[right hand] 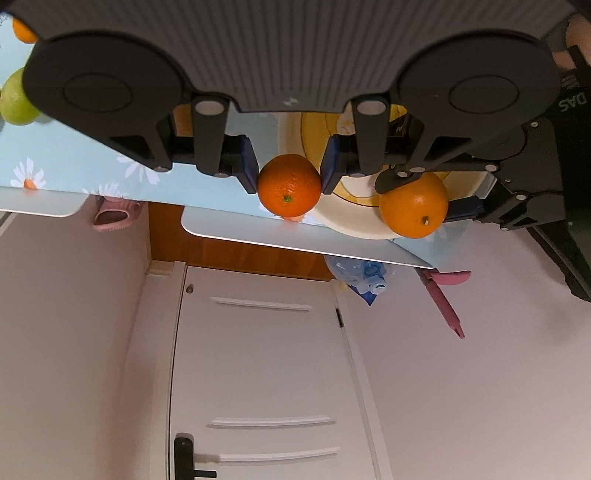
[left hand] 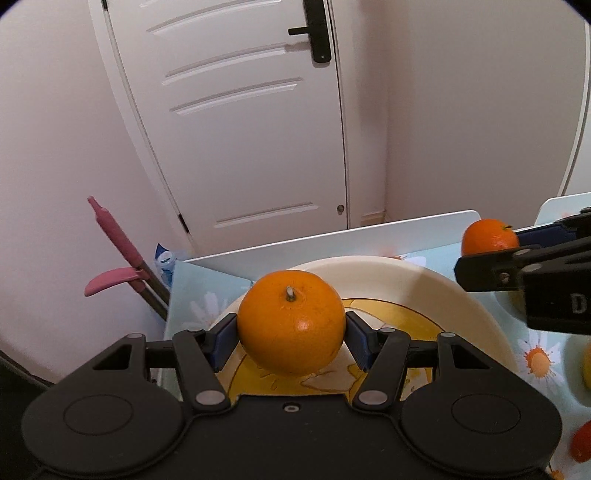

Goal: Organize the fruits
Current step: 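Carry the orange and tangerine toward the cream bowl with both grippers, then lower both fruits into the bowl and open both grippers, then grasp the red cherry tomato with the left gripper while the right grasps a tangerine, then carry the tomato and tangerine over the bowl with both grippers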

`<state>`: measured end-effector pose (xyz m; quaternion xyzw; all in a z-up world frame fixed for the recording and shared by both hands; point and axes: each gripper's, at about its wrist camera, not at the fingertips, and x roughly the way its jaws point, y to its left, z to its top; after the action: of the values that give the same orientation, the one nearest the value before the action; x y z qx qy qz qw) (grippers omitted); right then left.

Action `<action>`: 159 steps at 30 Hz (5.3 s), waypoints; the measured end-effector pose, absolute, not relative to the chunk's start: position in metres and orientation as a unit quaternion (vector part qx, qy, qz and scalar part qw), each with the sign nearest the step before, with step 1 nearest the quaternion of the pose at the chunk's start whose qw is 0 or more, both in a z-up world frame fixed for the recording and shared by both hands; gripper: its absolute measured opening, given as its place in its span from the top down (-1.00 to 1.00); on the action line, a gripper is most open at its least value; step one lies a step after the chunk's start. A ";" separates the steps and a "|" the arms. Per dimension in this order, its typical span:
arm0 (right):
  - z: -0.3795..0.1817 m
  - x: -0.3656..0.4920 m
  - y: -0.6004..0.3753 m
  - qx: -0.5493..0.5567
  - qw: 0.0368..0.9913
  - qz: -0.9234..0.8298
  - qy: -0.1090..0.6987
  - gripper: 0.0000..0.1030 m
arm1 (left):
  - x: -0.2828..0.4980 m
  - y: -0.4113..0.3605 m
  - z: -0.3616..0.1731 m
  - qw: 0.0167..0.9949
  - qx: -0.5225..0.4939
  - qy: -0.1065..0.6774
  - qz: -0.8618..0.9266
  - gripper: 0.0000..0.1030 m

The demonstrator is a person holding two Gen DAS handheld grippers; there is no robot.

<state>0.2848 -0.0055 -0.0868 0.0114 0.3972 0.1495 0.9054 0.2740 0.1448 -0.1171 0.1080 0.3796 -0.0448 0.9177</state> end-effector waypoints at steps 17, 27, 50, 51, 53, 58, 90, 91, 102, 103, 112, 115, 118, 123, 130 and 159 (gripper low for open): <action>-0.072 0.285 -0.014 -0.003 0.901 0.181 0.394 0.01 | 0.251 0.159 -0.093 0.918 0.067 0.390 -0.032 -0.95; -0.082 0.288 0.007 -0.043 0.888 0.225 0.399 0.01 | 0.217 0.180 -0.084 0.914 0.020 0.406 0.007 -0.95; -0.109 0.285 0.050 -0.121 0.886 0.252 0.370 -0.91 | 0.197 0.190 -0.086 0.913 0.012 0.408 0.022 -0.96; -0.107 0.283 0.048 -0.116 0.887 0.251 0.369 -0.94 | 0.196 0.189 -0.085 0.913 0.012 0.408 0.022 -0.96; -0.102 0.281 0.045 -0.108 0.888 0.249 0.370 -0.94 | 0.194 0.189 -0.084 0.913 0.013 0.407 0.021 -0.96; -0.088 0.270 0.035 -0.091 0.892 0.241 0.373 -0.94 | 0.189 0.186 -0.076 0.916 0.021 0.400 0.019 -0.96; -0.023 0.138 -0.150 -0.041 0.921 0.150 0.357 -1.00 | 0.102 0.099 -0.021 0.936 0.034 0.352 0.000 -0.96; -0.024 0.135 -0.157 -0.040 0.920 0.152 0.358 -1.00 | 0.098 0.094 -0.021 0.935 0.034 0.352 0.003 -0.96; -0.043 0.114 -0.220 -0.046 0.915 0.180 0.358 -1.00 | 0.063 0.025 -0.039 0.932 0.026 0.362 0.017 -0.96; -0.046 0.114 -0.224 -0.047 0.914 0.183 0.358 -1.00 | 0.061 0.019 -0.042 0.931 0.026 0.363 0.017 -0.96; -0.077 0.117 -0.264 -0.052 0.915 0.187 0.355 -1.00 | 0.056 -0.031 -0.084 0.925 0.026 0.379 -0.012 -0.93; -0.089 0.118 -0.277 -0.047 0.917 0.178 0.354 -1.00 | 0.060 -0.045 -0.098 0.924 0.026 0.382 -0.020 -0.87; -0.099 0.119 -0.285 -0.049 0.918 0.170 0.354 -1.00 | 0.064 -0.056 -0.110 0.921 0.027 0.386 -0.028 -0.75; -0.114 0.120 -0.301 -0.040 0.921 0.150 0.356 -1.00 | 0.071 -0.069 -0.125 0.920 0.035 0.389 -0.037 -0.54; -0.129 0.121 -0.319 -0.026 0.922 0.128 0.365 -1.00 | 0.082 -0.083 -0.137 0.917 0.044 0.393 -0.050 -0.12; -0.143 0.123 -0.337 -0.028 0.910 0.093 0.404 -0.05 | 0.077 -0.084 -0.126 0.918 0.060 0.389 -0.049 0.30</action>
<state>0.1231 -0.3368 -0.1428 -0.0284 0.4041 0.0926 0.9096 0.0773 -0.0843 -0.1261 0.0598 0.3888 -0.0486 0.9181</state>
